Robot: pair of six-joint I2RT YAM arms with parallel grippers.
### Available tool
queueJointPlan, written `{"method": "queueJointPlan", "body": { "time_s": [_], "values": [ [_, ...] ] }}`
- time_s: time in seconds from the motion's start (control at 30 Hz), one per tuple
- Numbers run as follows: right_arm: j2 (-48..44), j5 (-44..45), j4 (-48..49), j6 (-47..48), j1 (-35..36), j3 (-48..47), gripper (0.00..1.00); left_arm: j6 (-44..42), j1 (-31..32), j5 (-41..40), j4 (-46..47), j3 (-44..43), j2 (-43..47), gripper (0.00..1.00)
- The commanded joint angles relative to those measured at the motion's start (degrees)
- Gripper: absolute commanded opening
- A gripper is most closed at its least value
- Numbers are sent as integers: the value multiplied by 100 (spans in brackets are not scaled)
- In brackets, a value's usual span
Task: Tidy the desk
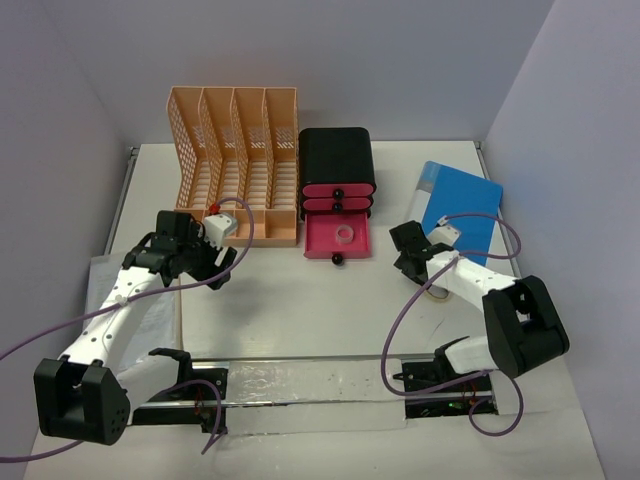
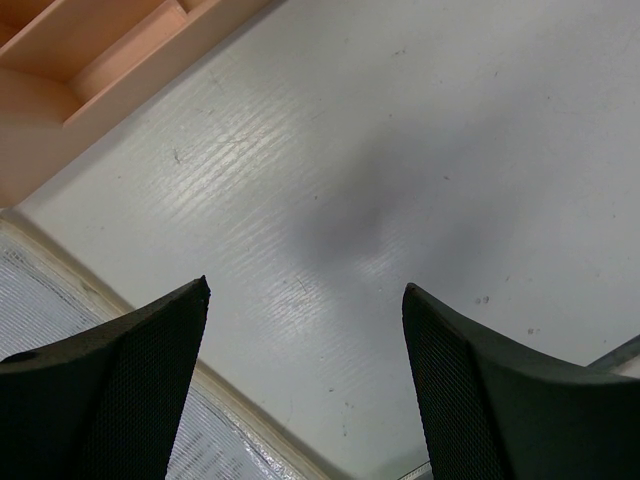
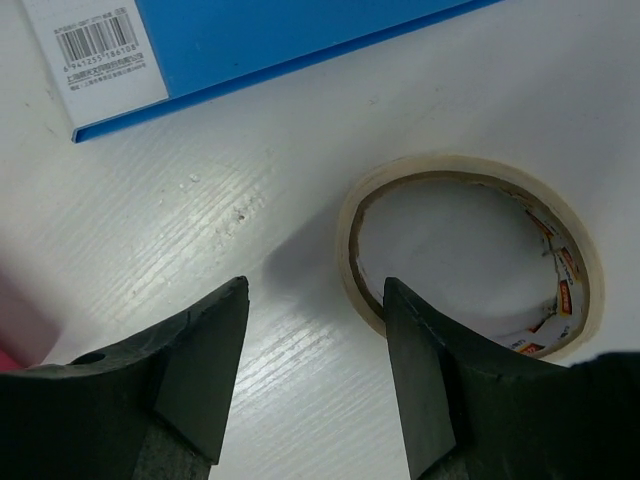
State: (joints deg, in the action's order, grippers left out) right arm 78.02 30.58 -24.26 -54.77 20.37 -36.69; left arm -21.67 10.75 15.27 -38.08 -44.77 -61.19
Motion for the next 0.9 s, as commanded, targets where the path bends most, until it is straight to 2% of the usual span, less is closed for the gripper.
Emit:
{"method": "queueJointPlan", "body": {
  "time_s": [0.0,0.17,0.27,0.4,0.57,0.63,0.73,0.83,0.87],
  "values": [
    [71,-220,387,197,-169,-6,64,-47,-46,162,-59,-171,106,84],
    [196,-649,741,443,-415,120,51,-48,-55,111,-24,-134,116,84],
    [234,-816,827,584,-432,116,36,-53,-55,117,-47,-154,130,84],
    [313,-934,789,751,-429,28,0,-74,-64,127,-95,-172,160,84],
    [200,-807,603,997,-202,-106,0,-74,-73,117,-112,-190,169,84],
    [-77,-130,208,1253,481,-487,0,-65,-87,111,-97,-198,156,84],
    [-155,518,263,2051,1249,-1032,0,-57,-99,91,-82,-207,134,84],
    [247,1127,322,3241,2242,-1921,0,-48,-118,89,-85,-216,142,84],
    [499,1201,401,3661,2368,-2246,0,-48,-125,82,-85,-216,142,84]
  ]
}}
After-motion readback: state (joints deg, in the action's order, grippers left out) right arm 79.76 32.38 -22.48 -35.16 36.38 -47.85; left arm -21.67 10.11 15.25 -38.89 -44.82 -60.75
